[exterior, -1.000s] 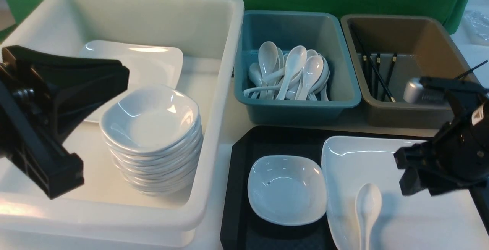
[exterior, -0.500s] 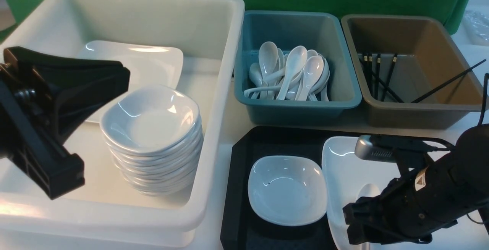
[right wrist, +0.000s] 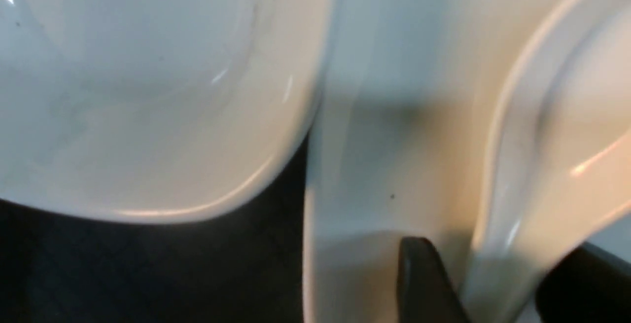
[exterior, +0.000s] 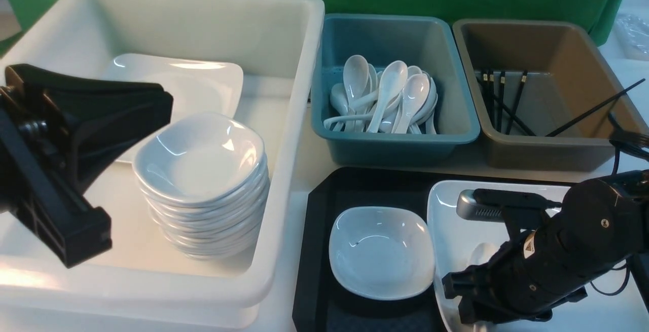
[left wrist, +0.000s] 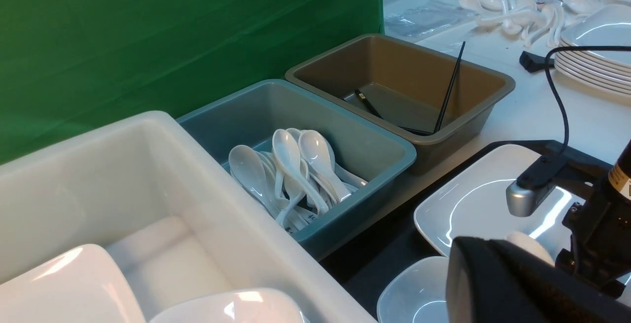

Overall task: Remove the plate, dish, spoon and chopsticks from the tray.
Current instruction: Use the right arm to grab a soup spoon from the plate, then use the right arm to put the soup spoon into the small storage box in the middle, then use the right arm to grab a plate from the dinner plate

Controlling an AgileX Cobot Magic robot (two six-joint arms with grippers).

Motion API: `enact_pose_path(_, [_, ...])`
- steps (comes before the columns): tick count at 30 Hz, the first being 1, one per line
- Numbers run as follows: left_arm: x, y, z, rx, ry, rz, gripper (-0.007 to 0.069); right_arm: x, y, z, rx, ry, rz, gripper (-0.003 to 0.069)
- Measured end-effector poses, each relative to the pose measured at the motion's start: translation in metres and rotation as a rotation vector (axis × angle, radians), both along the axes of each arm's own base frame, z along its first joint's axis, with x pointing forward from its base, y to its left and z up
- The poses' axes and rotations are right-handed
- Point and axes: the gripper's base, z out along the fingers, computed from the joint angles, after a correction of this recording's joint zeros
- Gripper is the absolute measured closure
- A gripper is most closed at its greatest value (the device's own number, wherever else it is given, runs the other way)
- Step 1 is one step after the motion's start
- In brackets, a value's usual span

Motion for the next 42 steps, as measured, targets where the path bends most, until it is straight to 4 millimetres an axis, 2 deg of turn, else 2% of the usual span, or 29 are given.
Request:
enact_pose_path(6, [0.0,0.0,0.0,0.001,0.001,-0.001,0.0617,0.002,0.001,-0.001,-0.005,-0.011,0.032,0.0477])
enact_pose_path(8, [0.0,0.0,0.0,0.001,0.002,-0.002,0.0617,0.002,0.001,-0.001,-0.006,-0.013,0.044,0.0503])
enact_pose_path(11, [0.0,0.0,-0.001,0.003,0.005,-0.005,0.0617,0.004,0.003,0.011,-0.008,-0.02,0.091,0.0532])
enact_pose_path(13, [0.0,0.0,-0.001,0.003,0.005,-0.005,0.0617,0.006,0.005,0.03,0.006,-0.037,0.108,0.0561])
enact_pose_path(16, [0.0,0.0,0.0,0.002,0.004,-0.004,0.0617,0.014,0.01,0.064,0.045,-0.115,0.129,0.0564])
enact_pose_path(19, [0.0,0.0,0.0,0.001,0.001,-0.001,0.0617,0.03,0.017,0.116,0.107,-0.301,0.14,0.0564])
enact_pose_path(20, [0.0,0.0,0.0,0.0,0.0,0.0,0.0617,0.032,0.018,0.119,0.111,-0.322,0.139,0.0564])
enact_pose_path(22, [0.0,0.0,0.0,0.0,0.0,0.0,0.0617,0.057,0.021,0.146,0.155,-0.498,0.113,0.0564])
enact_pose_path(23, [0.0,0.0,0.0,0.0,0.0,0.0,0.0617,0.075,0.021,0.15,0.166,-0.567,0.086,0.0564])
enact_pose_path(26, [0.0,0.0,0.0,0.0,0.0,0.0,0.0617,0.115,0.017,0.152,0.189,-0.692,0.011,0.0564])
enact_pose_path(28, [0.0,0.0,0.0,0.0,0.0,0.0,0.0617,0.15,0.015,0.139,0.205,-0.747,-0.059,0.0544])
enact_pose_path(29, [0.0,0.0,0.0,0.0,0.0,0.0,0.0617,0.152,0.015,0.137,0.203,-0.745,-0.061,0.0541])
enact_pose_path(30, [0.0,0.0,0.0,0.0,0.0,0.0,0.0617,0.172,0.015,0.13,0.207,-0.774,-0.086,0.0495])
enact_pose_path(32, [0.0,0.0,0.0,0.0,-0.001,0.0,0.0617,0.187,0.016,0.118,0.203,-0.779,-0.098,0.0415])
enact_pose_path(35, [0.0,0.0,0.0,-0.001,-0.001,0.001,0.0617,0.2,0.019,0.107,0.194,-0.779,-0.094,0.0243])
enact_pose_path(37, [0.0,0.0,0.0,-0.001,-0.001,0.001,0.0617,0.2,0.019,0.104,0.184,-0.759,-0.082,0.0206])
enact_pose_path(40, [0.0,0.0,0.0,0.0,-0.001,0.001,0.0617,0.189,0.017,0.116,0.155,-0.705,-0.032,0.0209])
enact_pose_path(42, [0.0,0.0,0.0,0.0,0.0,0.0,0.0617,0.173,0.014,0.131,0.119,-0.657,0.039,0.0267])
